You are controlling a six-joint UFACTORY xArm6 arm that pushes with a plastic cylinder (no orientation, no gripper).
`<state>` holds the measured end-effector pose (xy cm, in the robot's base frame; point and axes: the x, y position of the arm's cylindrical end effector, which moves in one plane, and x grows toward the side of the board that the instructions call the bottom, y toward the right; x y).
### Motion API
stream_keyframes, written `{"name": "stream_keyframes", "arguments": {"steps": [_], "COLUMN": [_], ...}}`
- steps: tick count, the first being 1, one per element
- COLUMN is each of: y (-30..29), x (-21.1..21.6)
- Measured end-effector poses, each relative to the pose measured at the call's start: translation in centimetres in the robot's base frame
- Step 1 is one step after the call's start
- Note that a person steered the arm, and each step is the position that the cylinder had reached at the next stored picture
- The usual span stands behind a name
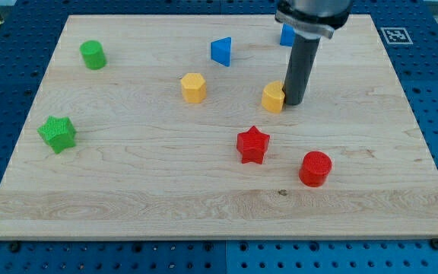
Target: Point your arm at red circle
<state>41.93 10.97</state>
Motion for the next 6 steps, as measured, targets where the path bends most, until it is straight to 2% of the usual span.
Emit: {"name": "stream_keyframes", "arguments": {"steps": [1, 2, 3, 4, 5, 6], "y": [0.0, 2.9, 4.4, 4.4, 4.4, 4.4], "x": [0.0, 0.5, 4.8, 6.0, 9.3, 9.8]}}
